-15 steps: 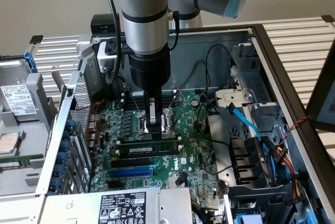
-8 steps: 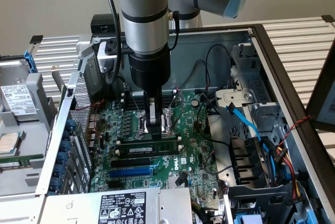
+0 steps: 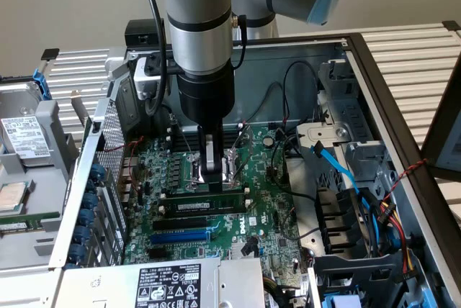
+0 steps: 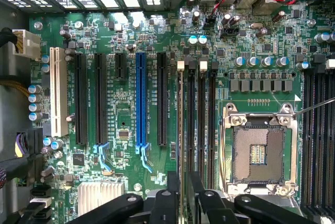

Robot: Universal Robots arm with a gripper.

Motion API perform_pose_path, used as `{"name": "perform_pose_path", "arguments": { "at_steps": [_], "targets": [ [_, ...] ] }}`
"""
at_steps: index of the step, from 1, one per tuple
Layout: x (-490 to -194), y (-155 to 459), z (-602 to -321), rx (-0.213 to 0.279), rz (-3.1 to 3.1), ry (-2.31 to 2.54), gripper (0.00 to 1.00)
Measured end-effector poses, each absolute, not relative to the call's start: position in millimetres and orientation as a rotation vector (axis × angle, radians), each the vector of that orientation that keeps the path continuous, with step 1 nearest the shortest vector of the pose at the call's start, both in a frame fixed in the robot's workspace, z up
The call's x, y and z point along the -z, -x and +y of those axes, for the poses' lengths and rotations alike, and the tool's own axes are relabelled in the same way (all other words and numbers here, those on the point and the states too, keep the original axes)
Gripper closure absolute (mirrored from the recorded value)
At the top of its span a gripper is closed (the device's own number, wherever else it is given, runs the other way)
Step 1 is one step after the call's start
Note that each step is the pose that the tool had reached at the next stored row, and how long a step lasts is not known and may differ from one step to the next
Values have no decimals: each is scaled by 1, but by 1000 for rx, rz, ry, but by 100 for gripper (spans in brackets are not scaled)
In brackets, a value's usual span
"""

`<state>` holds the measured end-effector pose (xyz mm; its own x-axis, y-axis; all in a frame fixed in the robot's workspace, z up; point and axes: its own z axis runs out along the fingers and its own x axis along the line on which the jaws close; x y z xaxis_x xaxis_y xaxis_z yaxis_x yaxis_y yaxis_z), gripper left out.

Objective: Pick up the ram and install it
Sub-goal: 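Press down the ram until it locks into place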

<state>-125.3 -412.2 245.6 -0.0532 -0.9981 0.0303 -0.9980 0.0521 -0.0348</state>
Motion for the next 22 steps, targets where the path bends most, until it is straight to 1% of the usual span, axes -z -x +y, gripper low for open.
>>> {"name": "perform_pose_path", "arguments": {
  "at_steps": [1, 2, 7, 16, 22],
  "targets": [
    [-246, 125, -412, 72, 2277, 2160, 86],
    [-246, 125, -412, 72, 2277, 2160, 89],
    [-245, 125, -412, 72, 2277, 2160, 89],
    [-229, 125, -412, 73, 2278, 2161, 89],
    [-227, 125, -412, 72, 2278, 2159, 89]
  ]
}}
